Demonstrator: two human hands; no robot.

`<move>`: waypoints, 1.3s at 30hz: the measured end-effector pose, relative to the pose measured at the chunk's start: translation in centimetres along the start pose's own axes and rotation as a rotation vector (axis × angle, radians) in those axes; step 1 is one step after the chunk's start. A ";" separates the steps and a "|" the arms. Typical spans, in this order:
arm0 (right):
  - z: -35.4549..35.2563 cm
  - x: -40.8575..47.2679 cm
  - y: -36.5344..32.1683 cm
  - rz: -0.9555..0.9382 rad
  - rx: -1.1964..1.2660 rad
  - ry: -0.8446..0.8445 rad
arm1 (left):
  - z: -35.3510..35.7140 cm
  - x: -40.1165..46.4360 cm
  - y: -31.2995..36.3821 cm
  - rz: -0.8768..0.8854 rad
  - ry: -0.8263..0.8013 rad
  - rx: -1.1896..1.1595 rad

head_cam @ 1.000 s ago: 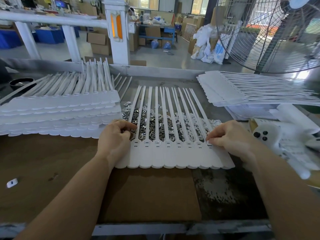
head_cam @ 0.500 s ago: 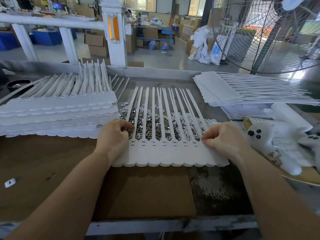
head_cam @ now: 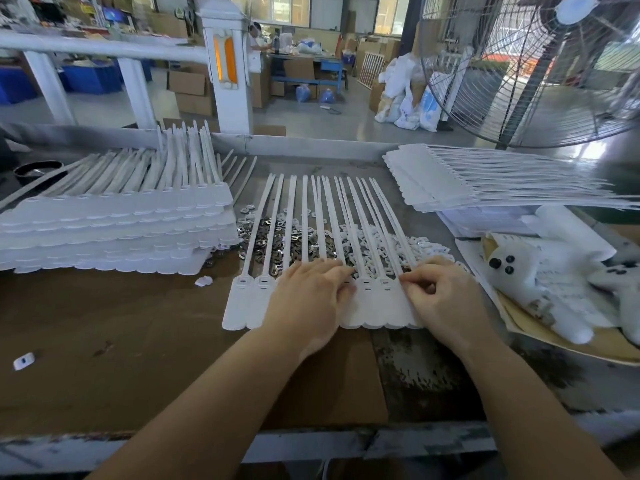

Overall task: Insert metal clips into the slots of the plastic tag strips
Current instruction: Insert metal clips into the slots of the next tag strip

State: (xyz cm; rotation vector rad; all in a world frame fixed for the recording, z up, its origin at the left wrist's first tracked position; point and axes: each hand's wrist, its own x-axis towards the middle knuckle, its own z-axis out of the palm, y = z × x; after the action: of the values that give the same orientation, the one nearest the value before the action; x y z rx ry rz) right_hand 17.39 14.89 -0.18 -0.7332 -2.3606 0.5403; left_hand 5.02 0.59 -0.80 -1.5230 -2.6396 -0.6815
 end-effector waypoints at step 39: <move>1.6 5.1 -3.1 0.192 -0.430 -0.257 | 0.9 -0.8 -0.5 -0.001 -0.025 0.104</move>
State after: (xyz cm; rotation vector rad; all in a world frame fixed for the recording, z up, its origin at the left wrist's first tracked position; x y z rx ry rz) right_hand 11.85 15.31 2.44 -1.1495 -2.7007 0.2103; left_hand 5.21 0.10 -1.93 -1.5130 -2.6475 -0.5191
